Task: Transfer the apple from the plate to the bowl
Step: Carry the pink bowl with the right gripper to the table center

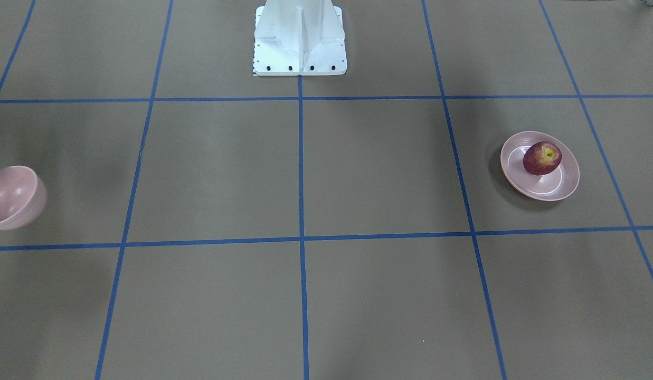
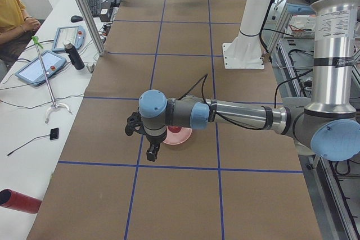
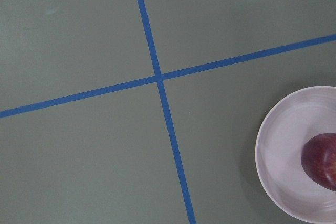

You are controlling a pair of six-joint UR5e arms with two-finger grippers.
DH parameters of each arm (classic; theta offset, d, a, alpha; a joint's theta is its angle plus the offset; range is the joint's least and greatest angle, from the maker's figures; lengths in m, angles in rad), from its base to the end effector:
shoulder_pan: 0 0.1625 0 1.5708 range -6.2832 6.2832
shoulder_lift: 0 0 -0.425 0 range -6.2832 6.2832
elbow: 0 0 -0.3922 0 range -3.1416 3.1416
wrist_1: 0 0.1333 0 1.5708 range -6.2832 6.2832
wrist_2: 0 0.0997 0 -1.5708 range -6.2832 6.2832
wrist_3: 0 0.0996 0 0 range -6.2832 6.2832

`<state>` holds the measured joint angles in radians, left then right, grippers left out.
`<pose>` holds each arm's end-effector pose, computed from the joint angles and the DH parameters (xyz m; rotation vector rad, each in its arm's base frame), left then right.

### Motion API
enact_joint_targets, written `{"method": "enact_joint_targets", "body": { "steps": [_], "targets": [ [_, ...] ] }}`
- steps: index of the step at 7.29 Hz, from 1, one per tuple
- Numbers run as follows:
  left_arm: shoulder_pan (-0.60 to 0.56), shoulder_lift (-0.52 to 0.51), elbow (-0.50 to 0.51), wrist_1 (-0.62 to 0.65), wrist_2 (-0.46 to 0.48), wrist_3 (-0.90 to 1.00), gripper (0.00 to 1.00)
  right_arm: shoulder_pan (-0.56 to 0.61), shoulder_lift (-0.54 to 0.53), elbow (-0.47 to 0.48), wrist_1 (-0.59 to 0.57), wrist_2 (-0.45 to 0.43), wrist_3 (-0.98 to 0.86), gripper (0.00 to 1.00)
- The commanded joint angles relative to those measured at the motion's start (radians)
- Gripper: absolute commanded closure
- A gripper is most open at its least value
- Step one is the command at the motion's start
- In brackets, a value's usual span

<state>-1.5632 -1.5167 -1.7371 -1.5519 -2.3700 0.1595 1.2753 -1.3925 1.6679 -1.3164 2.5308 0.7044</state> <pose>-0.0583 -0.4729 0.6028 0.1489 0.7909 0.1953 -0.1159 -0.5581 0.4730 -0.0206 -1.0535 0.1162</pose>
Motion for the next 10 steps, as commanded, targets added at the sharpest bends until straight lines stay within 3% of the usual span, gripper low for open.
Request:
{"method": "enact_joint_targets", "body": {
  "steps": [1, 5, 7, 9, 10],
  "targets": [
    [0.000, 0.001, -0.001, 0.000, 0.000, 0.000, 0.01, -0.196, 0.105, 0.081, 0.000, -0.116, 0.324, 1.00],
    [0.000, 0.001, 0.004, 0.000, 0.000, 0.000, 0.01, -0.534, 0.343, 0.055, -0.018, -0.386, 0.783, 1.00],
    [0.000, 0.001, 0.005, 0.000, 0.000, 0.000, 0.01, -0.637, 0.456, -0.075, -0.018, -0.478, 0.932, 1.00],
    [0.000, 0.001, 0.005, 0.000, 0.000, 0.000, 0.01, -0.671, 0.576, -0.216, -0.018, -0.497, 1.036, 1.00],
    [0.000, 0.001, 0.007, 0.000, 0.000, 0.000, 0.01, -0.675, 0.576, -0.218, -0.017, -0.497, 1.038, 1.00]
  ]
}}
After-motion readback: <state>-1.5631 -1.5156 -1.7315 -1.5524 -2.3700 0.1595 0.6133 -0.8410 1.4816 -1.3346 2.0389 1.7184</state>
